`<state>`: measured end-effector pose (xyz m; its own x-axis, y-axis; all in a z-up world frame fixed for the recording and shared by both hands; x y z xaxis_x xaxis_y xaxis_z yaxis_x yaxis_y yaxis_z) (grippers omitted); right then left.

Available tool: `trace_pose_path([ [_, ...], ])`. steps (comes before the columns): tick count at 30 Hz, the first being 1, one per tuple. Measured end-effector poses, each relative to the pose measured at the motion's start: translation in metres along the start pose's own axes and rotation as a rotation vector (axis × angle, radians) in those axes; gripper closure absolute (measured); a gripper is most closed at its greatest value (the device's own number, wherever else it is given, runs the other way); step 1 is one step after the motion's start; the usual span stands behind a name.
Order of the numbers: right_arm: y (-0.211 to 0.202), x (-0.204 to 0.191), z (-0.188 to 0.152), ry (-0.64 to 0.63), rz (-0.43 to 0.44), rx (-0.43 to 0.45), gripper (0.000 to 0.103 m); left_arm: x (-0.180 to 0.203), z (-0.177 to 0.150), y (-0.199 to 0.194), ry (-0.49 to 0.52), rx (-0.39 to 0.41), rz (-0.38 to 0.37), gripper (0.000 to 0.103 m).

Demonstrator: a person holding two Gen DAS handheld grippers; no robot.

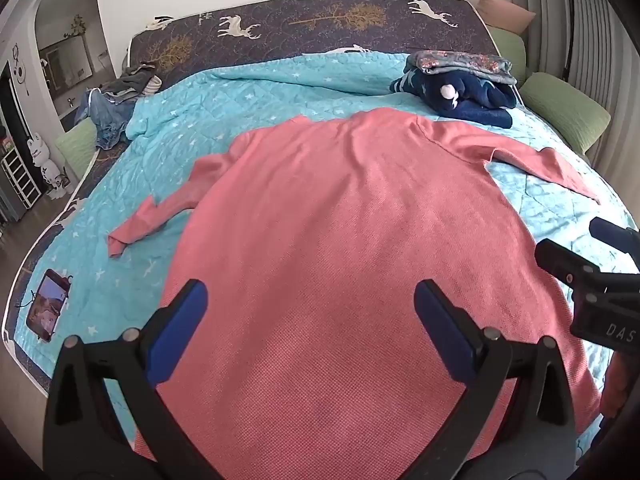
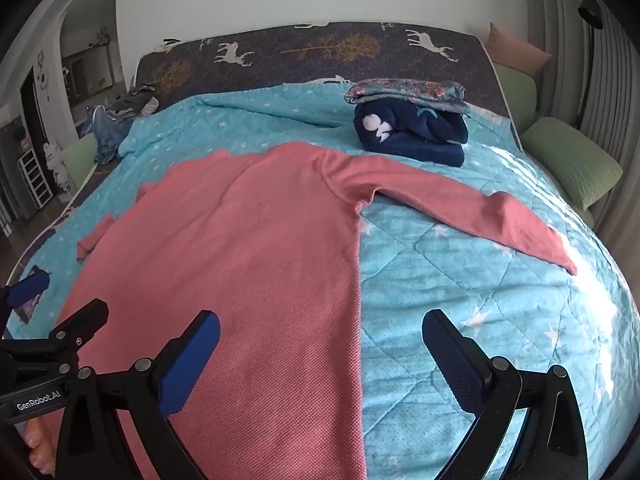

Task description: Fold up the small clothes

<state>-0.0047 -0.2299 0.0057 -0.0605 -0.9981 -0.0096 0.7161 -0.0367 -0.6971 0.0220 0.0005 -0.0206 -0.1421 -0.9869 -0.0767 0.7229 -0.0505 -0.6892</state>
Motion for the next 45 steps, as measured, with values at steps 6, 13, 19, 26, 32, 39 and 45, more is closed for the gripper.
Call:
trace_pose_path([
  [6,0.001,-0.002,0.000,-0.007,0.002,0.002,0.000,-0.004,0.000,0.000,-0.008,0.002,0.009,0.000],
  [13,0.002,-0.002,0.001,-0.007,0.002,0.003,0.000,-0.007,-0.001,0.002,-0.020,-0.007,0.002,0.000],
  [19,0.002,-0.004,0.001,-0.008,0.005,-0.001,0.000,-0.010,-0.003,0.002,-0.033,-0.017,-0.008,0.000],
  [26,0.003,-0.005,0.003,-0.011,0.003,0.001,0.000,-0.012,-0.004,0.005,-0.053,-0.015,-0.017,0.000],
  [32,0.004,-0.004,0.003,-0.009,0.000,-0.002,0.000,-0.023,-0.006,0.007,-0.093,-0.018,-0.030,0.000],
  [39,0.004,-0.005,0.005,-0.015,0.002,-0.001,0.000,-0.031,-0.008,0.012,-0.115,-0.032,-0.018,0.000],
  [45,0.007,-0.004,0.006,0.001,0.006,-0.020,0.000,-0.032,-0.007,0.010,-0.114,0.011,-0.014,0.000],
])
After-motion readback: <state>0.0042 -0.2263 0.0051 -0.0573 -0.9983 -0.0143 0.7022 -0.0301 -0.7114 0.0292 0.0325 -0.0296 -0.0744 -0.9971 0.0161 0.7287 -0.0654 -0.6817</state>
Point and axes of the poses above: each gripper's, at about its wrist camera, not at the fingertips, and y roughly the way its jaws point, x to its right, z to its top, the point moved 3 cm from there along y, roughly the way its jaws point, and after that the axes turned 3 degrees about -z, right-handed, at the moved point
